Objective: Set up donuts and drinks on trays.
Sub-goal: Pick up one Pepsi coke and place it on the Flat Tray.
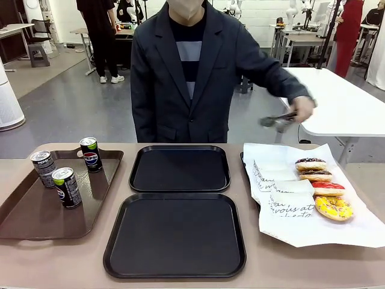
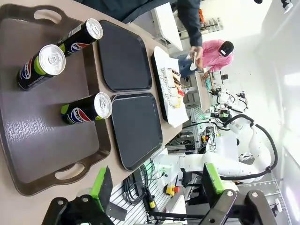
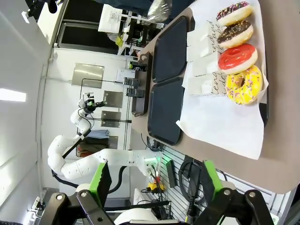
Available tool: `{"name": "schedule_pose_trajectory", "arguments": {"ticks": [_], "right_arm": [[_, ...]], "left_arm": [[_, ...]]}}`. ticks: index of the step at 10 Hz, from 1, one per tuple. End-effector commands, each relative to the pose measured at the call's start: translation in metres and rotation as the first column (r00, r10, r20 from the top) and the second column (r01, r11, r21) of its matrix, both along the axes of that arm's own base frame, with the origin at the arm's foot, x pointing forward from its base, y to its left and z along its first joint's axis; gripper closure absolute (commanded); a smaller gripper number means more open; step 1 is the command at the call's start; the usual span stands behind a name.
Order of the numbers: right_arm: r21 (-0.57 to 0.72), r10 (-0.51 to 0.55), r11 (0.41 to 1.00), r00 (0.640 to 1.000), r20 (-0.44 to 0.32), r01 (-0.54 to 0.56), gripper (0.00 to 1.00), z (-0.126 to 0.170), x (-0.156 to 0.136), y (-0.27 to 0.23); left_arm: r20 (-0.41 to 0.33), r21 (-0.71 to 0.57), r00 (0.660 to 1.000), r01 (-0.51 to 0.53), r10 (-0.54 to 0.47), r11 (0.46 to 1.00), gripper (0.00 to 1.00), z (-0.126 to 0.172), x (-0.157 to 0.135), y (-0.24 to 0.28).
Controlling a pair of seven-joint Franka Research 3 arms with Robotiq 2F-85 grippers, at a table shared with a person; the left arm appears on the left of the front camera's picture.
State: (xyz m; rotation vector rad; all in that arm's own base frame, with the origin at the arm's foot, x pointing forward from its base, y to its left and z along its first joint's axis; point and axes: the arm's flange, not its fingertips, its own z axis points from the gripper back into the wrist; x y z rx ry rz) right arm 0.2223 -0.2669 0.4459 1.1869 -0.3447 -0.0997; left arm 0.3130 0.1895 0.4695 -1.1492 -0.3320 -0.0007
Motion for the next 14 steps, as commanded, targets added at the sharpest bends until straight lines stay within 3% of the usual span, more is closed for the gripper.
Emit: {"name": "schedule_pose_trajectory", "arguments": {"ticks": [1,10,12,14], "right_arm": [[0.019,0.003,1.000,1.000,0.028,-0.003,0.00,-0.002,0.002,-0.002],[0.019,0.003,1.000,1.000,0.028,-0.003,0.00,-0.002,0.002,-0.002],[0.019,0.003,1.000,1.000,0.028,-0.003,0.00,-0.002,0.002,-0.002],[0.019,0.003,1.000,1.000,0.028,-0.003,0.00,-0.002,0.002,-0.002]], "left_arm": [[0.022,-0.022,1.000,-0.006,0.007,1.000,0.00,-0.001,-0.001,-0.002],[-0.001,-0.001,1.000,0.001,-0.001,1.000,0.00,0.000,-0.001,0.000],[0.029,0.323,0.998,0.041,-0.053,0.945,0.00,0.036,0.019,-0.041],[-0.035,0.549,0.991,0.126,-0.128,0.826,0.00,0.061,0.046,-0.094]]}}
